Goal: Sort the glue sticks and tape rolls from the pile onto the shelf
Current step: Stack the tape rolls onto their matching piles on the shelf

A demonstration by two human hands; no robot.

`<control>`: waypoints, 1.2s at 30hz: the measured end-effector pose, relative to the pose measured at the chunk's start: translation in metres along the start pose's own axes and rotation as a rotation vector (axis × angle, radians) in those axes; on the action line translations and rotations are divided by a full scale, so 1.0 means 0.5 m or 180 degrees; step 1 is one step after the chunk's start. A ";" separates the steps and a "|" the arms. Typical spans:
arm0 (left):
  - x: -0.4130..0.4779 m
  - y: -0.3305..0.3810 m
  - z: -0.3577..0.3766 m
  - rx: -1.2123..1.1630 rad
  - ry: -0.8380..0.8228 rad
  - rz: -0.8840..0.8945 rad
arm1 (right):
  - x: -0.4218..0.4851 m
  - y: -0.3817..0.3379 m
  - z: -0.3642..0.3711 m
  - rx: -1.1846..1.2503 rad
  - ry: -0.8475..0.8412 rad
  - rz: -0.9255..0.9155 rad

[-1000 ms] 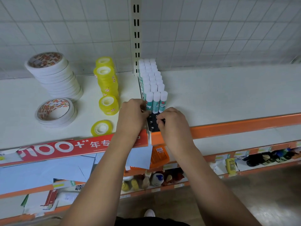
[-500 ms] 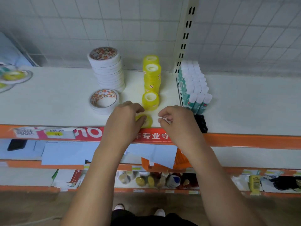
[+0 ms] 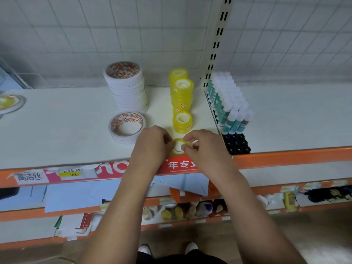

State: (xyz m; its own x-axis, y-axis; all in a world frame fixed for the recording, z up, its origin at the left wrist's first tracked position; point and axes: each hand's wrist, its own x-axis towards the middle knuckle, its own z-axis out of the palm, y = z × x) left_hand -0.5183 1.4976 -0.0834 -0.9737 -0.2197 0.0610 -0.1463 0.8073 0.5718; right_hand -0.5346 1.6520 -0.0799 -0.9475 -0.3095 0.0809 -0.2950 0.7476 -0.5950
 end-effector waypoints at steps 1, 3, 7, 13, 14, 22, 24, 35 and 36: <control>0.002 0.001 0.000 -0.0003 0.0007 -0.0039 | -0.001 -0.001 0.003 0.0026 0.0005 0.0047; 0.005 0.003 0.000 -0.0064 0.0019 -0.0107 | -0.002 -0.006 0.009 0.0126 -0.0007 0.0117; 0.007 0.005 -0.004 -0.0218 -0.0018 -0.0181 | -0.001 -0.009 0.013 0.0109 0.0013 0.0177; 0.009 0.005 -0.013 -0.0319 -0.0068 -0.0110 | 0.003 -0.013 0.007 0.0078 -0.0123 0.0294; 0.010 0.005 -0.013 -0.0350 -0.0073 -0.0090 | 0.005 -0.013 0.005 0.0039 -0.0140 0.0273; 0.034 -0.004 -0.032 0.0080 0.0241 0.0429 | 0.028 -0.013 -0.040 -0.0205 0.0067 -0.0054; 0.040 -0.004 -0.032 0.0262 0.0224 0.0526 | 0.048 -0.019 -0.049 -0.0224 0.0154 -0.0133; 0.080 -0.008 -0.033 0.0294 0.0095 0.0740 | 0.131 -0.023 -0.033 -0.0218 0.0234 -0.0191; 0.084 -0.009 -0.032 0.0295 0.0080 0.0739 | 0.132 -0.021 -0.031 -0.0163 0.0235 -0.0170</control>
State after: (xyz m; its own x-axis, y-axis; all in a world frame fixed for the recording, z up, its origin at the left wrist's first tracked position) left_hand -0.5555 1.4761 -0.0704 -0.9786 -0.0351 0.2030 0.0643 0.8842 0.4626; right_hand -0.5957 1.6328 -0.0562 -0.9362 -0.3070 0.1712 -0.3495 0.7609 -0.5467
